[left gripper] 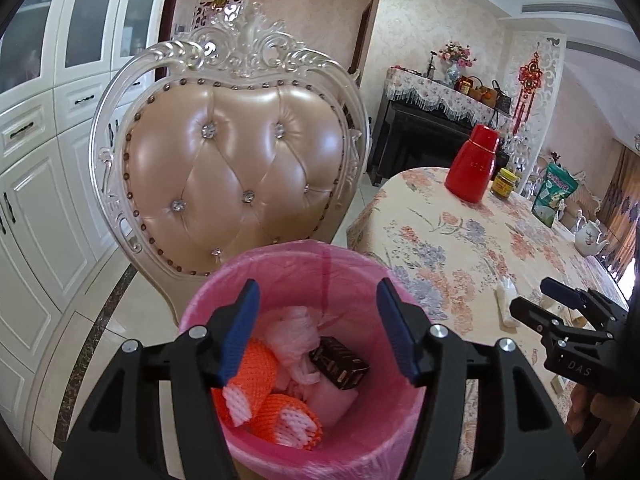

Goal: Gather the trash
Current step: 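Open the right tool to drop the box while the left tool drops the bag, then move both tools back over the table toward the white card and packet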

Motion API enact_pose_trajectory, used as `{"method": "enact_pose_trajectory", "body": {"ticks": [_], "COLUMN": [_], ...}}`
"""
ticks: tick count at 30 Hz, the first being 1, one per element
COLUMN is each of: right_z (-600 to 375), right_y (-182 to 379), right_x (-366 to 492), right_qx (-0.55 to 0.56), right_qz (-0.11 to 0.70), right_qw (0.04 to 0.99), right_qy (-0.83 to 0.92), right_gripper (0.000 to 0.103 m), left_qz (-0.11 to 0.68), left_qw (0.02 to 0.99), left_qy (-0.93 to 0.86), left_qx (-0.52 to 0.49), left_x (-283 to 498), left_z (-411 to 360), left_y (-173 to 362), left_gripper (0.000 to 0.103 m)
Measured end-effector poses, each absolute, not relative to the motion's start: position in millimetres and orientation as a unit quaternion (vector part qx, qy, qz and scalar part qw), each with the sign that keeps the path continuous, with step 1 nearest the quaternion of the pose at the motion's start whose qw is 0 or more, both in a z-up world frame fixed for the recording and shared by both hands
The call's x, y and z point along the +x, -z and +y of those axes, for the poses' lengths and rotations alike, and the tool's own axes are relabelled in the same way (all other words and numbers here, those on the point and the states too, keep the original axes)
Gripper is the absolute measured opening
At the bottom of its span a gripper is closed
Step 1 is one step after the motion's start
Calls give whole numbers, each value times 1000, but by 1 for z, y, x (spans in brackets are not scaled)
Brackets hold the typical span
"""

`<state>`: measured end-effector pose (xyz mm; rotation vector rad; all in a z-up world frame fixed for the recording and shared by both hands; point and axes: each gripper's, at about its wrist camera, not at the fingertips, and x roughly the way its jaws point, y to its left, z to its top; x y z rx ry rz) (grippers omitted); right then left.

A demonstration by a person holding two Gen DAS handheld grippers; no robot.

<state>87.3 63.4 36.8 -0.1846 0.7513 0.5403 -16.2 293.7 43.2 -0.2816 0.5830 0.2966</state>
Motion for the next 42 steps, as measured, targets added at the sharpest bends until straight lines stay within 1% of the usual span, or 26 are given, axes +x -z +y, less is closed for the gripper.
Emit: {"method": "enact_pose_trajectory", "body": {"ticks": [4, 6, 15, 22, 26, 29, 35, 38, 42], "right_z": [35, 17, -56, -108, -127, -137, -153, -156, -152], "right_y": [-35, -34, -23, -5, 9, 19, 33, 42, 52], "right_x": [85, 84, 79, 74, 69, 65, 62, 65, 68], "right_qx": [-81, -76, -58, -50, -57, -62, -84, -94, -111], "right_qz": [364, 366, 376, 397, 410, 421, 432, 442, 452], "right_qw": [896, 899, 909, 906, 900, 893, 883, 877, 866], "right_qy": [-243, -230, -172, -138, -135, -147, -161, -165, -181], "right_gripper": [73, 74, 76, 79, 82, 84, 84, 84, 84], "left_qz": [284, 284, 298, 301, 306, 307, 313, 314, 319], "left_qw": [940, 941, 941, 943, 943, 944, 943, 943, 942], "left_qy": [-136, -129, -97, -82, -66, -57, -42, -38, -33], "left_qx": [-133, -135, -125, -113, -110, -108, -102, -103, -99], "left_x": [-12, -8, 14, 30, 40, 44, 53, 56, 62], "left_z": [277, 266, 215, 173, 152, 139, 116, 109, 102], "left_y": [-46, -45, -37, -30, -26, -24, -20, -19, -17], "left_gripper": [59, 62, 62, 62, 62, 66, 67, 75, 75]}}
